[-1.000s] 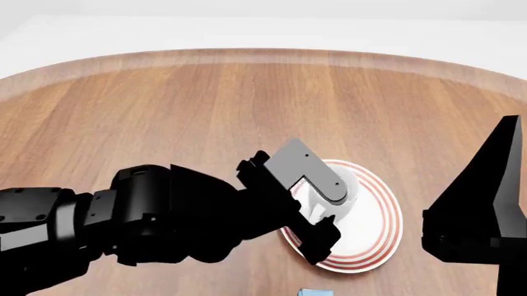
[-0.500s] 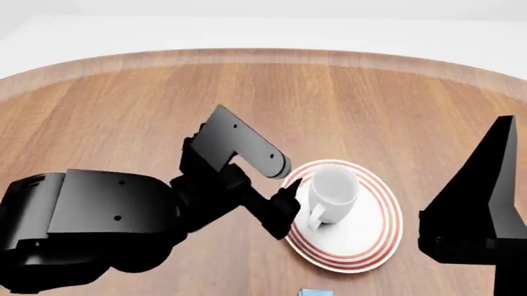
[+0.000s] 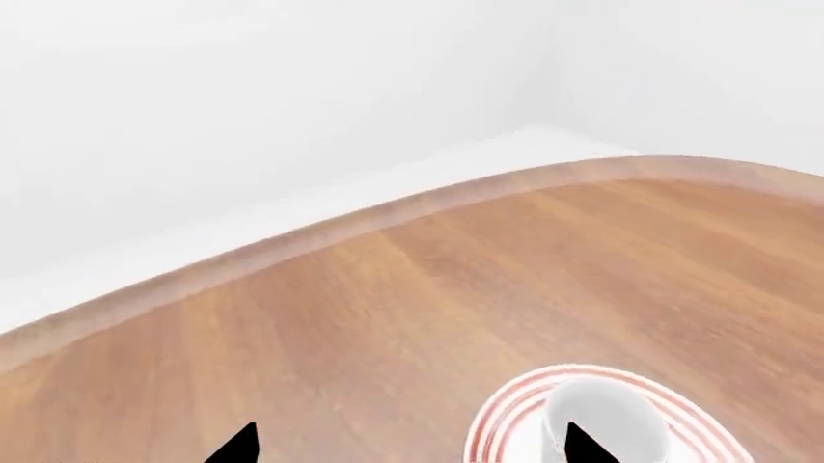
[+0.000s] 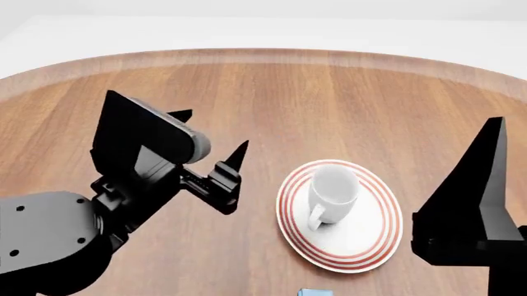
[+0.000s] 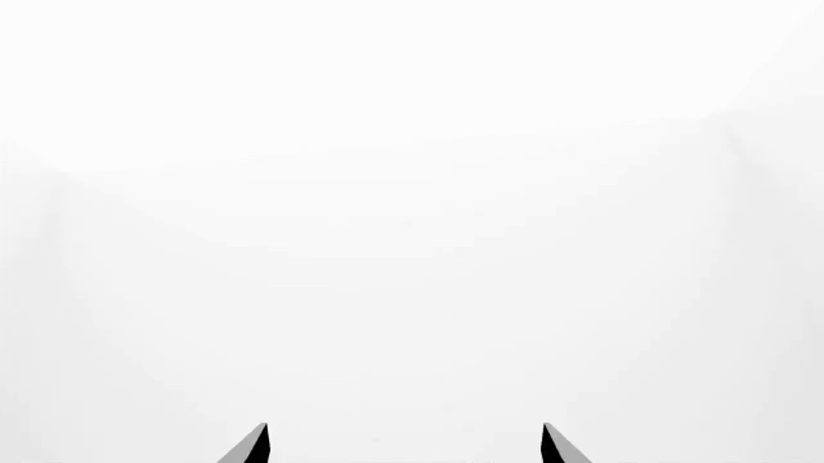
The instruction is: Pick up the white mug and put it on the plate, and put the chocolate pudding to the right of the plate.
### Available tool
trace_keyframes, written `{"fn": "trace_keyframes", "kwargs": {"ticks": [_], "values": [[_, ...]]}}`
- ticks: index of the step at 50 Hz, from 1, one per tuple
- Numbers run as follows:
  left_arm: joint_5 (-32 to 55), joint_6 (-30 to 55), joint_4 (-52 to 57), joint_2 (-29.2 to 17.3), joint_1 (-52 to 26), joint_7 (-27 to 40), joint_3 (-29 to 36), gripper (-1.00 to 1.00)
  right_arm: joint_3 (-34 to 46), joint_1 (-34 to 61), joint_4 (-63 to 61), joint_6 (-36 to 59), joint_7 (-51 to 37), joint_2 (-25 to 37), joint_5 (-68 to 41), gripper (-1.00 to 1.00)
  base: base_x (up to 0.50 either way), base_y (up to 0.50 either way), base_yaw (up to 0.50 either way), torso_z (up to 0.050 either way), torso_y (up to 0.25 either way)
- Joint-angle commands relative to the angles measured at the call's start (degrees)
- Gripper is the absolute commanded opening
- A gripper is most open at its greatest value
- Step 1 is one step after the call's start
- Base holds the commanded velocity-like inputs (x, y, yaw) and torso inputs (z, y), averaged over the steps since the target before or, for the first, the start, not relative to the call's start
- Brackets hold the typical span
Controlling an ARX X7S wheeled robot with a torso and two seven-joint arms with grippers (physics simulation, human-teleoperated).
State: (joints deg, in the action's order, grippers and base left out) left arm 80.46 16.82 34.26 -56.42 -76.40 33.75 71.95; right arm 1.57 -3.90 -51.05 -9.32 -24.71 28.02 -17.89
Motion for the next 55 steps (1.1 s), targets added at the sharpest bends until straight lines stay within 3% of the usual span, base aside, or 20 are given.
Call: {"fn": "trace_keyframes", "kwargs": {"ticks": [1,25,38,48,55], "values": [[-2.73,-5.94,2.09,-4.94,2.71,0.11,-3.73,1.0,-0.28,0.1,-0.3,0.57,1.49,-0.99,1.37,1.0,0.0,0.0,0.0,0.0,0.0],[-8.52,-4.65,5.91,-6.26,1.58,4.77,-4.59,1.0,6.83,-0.89,-3.16,3.58,2.94,-1.0,5.12,1.0,0.0,0.0,0.0,0.0,0.0],[-8.91,-5.34,5.79,-6.31,2.38,4.88,-4.64,1.0,14.3,-0.15,-8.7,15.83,-0.02,-2.14,4.52,1.0,0.0,0.0,0.0,0.0,0.0],[-9.36,-5.44,5.73,-6.08,2.83,4.87,-4.53,1.0,25.28,7.86,-8.9,21.04,-17.35,6.76,-2.5,1.0,0.0,0.0,0.0,0.0,0.0],[-9.61,-5.67,5.63,-5.94,3.36,4.8,-4.38,1.0,40.53,21.4,-8.92,22.07,-36.82,16.61,-10.12,1.0,0.0,0.0,0.0,0.0,0.0]]}}
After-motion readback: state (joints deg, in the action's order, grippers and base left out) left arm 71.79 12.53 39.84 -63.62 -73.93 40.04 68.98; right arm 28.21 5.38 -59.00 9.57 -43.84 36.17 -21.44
